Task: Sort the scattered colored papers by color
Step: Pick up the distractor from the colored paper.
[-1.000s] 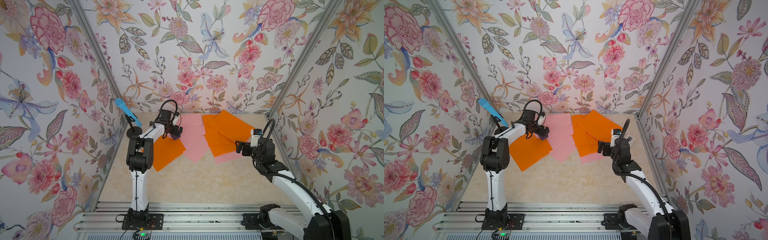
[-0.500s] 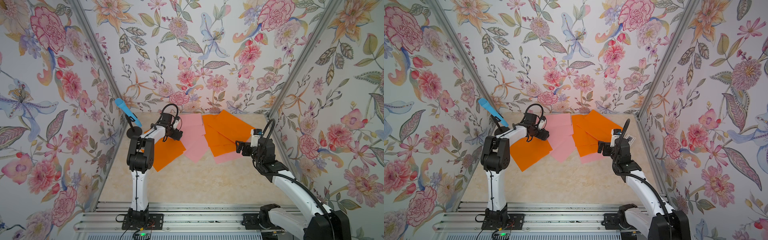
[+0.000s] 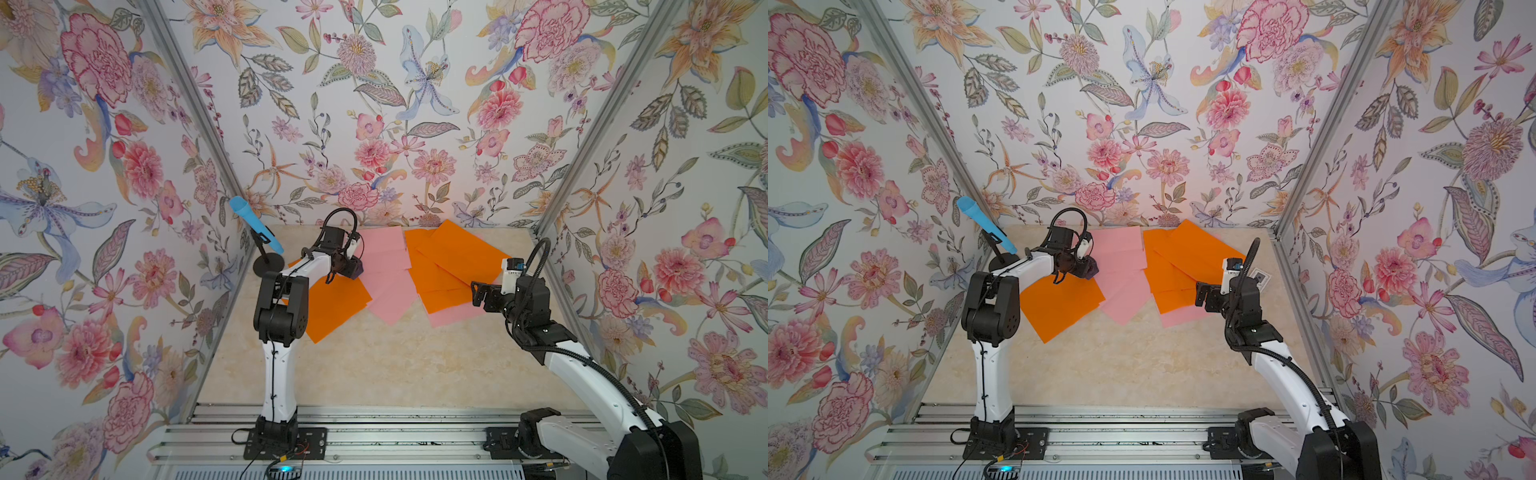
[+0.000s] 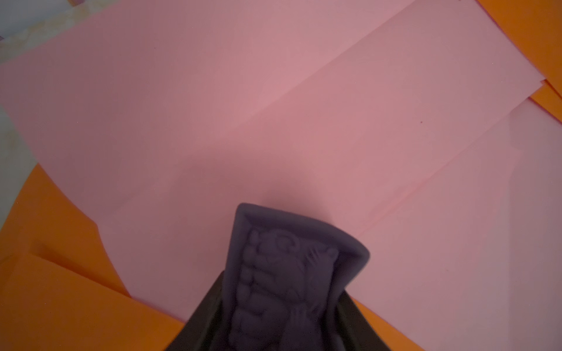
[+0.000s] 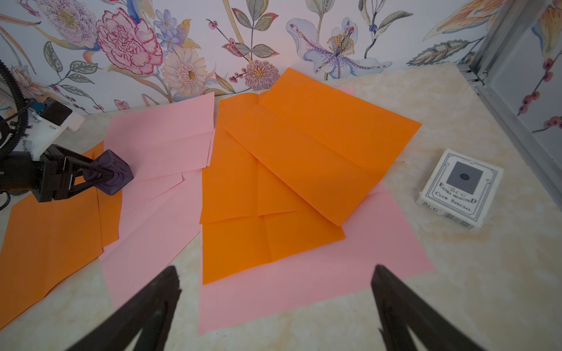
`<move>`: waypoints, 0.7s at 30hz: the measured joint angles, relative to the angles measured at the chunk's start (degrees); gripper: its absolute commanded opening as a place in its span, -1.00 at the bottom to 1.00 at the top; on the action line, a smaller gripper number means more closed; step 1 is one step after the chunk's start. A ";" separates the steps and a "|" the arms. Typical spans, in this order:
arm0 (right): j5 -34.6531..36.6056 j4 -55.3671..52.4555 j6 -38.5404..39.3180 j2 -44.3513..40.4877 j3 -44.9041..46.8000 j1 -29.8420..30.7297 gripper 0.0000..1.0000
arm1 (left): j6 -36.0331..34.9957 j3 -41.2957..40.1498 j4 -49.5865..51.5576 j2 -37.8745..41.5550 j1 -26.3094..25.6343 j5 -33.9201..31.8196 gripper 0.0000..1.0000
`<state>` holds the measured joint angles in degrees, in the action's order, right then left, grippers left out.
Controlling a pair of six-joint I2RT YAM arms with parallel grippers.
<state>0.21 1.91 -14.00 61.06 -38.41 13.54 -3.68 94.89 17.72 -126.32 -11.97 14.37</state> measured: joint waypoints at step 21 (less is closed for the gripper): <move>-0.04 0.02 -0.90 -0.20 0.68 1.01 0.99 | 10.10 -19.76 -4.28 31.34 3.52 -7.93 -0.04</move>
<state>0.16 1.93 -14.90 60.86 -37.74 14.55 6.42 75.13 13.43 -94.98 -8.45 6.44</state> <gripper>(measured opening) 0.996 0.493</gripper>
